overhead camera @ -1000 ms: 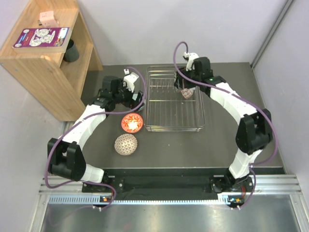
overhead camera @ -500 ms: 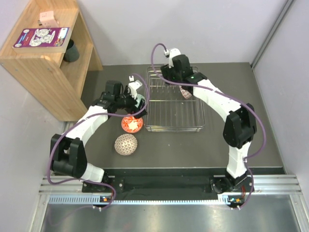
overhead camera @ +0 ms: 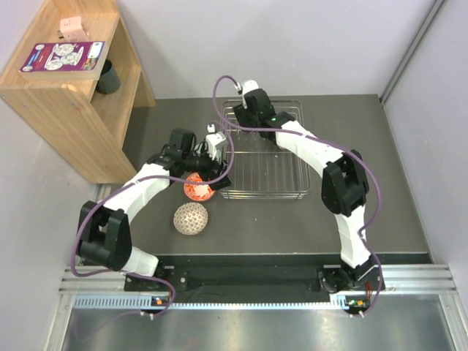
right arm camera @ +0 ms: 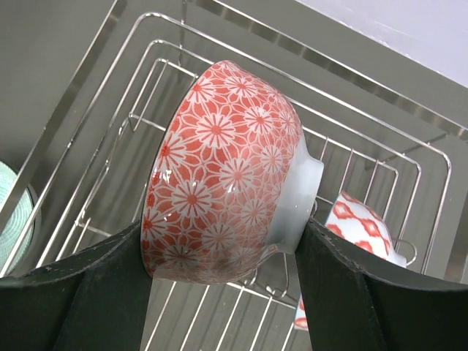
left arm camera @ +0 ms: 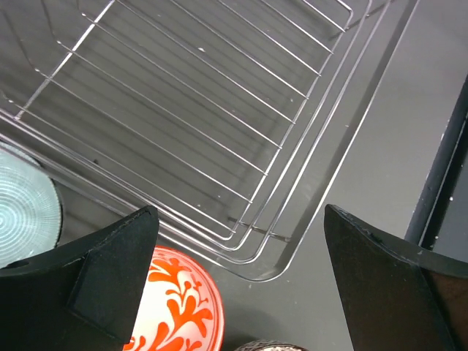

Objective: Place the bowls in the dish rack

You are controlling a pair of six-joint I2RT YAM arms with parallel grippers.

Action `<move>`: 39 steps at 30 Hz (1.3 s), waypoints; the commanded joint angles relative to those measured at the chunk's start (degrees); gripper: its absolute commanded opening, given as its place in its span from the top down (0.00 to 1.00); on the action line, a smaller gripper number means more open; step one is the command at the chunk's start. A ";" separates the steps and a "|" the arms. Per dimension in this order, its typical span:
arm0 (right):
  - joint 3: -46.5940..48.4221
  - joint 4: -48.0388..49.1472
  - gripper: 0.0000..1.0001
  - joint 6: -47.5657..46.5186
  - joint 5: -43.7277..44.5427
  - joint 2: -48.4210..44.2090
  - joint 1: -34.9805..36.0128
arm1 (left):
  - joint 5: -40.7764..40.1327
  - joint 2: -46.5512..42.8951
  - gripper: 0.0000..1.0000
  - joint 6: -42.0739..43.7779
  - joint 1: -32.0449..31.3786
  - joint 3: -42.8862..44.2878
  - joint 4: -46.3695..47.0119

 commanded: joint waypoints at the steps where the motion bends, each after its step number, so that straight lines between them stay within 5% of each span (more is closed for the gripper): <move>1: 4.99 2.23 1.00 -0.13 2.69 1.23 1.62 | 1.66 -2.22 0.01 -0.33 -0.35 -0.56 1.45; 9: 5.18 1.71 1.00 0.57 2.87 2.91 3.21 | -7.64 -6.71 0.01 -3.57 0.96 0.06 3.29; 23: 5.35 2.50 0.98 -0.57 5.68 5.98 5.85 | -9.42 -11.19 0.01 -2.61 3.77 -0.73 2.77; 31: 6.49 2.06 0.59 -1.27 5.86 8.18 6.20 | -10.04 -13.39 0.01 -1.91 4.65 -1.35 1.63; 39: 7.10 1.36 0.31 -1.62 5.51 9.50 6.37 | -10.56 -14.18 0.01 -0.59 5.53 -0.65 -1.27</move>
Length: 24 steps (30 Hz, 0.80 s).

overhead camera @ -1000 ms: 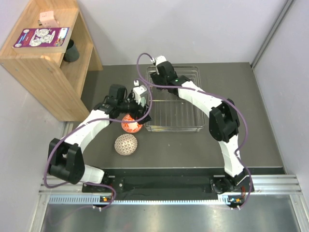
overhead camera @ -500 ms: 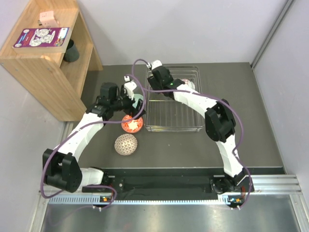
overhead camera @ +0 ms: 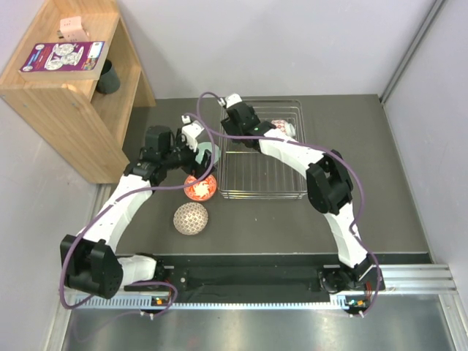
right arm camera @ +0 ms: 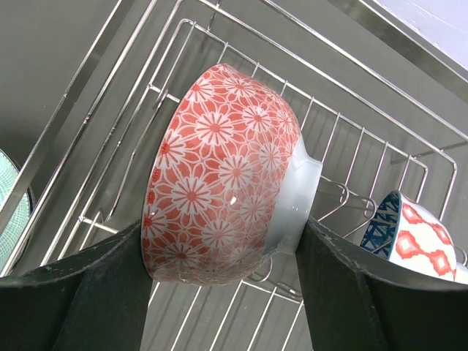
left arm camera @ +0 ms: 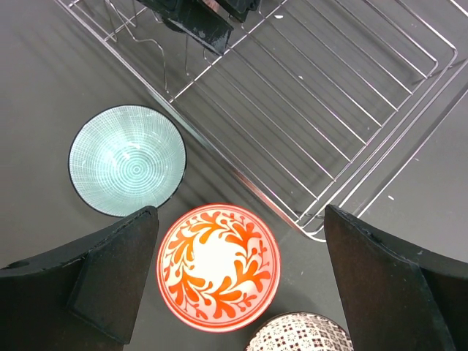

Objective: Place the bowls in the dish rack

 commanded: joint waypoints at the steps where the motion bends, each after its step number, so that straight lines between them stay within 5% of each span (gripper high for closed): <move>1: 3.96 2.12 0.29 0.46 -1.25 2.38 1.37 | -0.22 -2.10 0.01 1.42 0.55 0.95 -2.10; 6: 4.57 1.68 0.16 0.01 -0.98 2.73 1.72 | -0.75 -3.24 0.01 1.77 1.08 0.95 -2.99; 14: 4.93 1.24 0.12 -0.77 1.65 1.33 2.16 | -6.90 -2.80 0.01 1.25 2.13 1.04 -3.43; 24: -0.69 4.58 0.08 -3.76 5.51 -11.76 1.63 | -7.08 1.23 0.01 -0.69 8.28 1.30 -0.26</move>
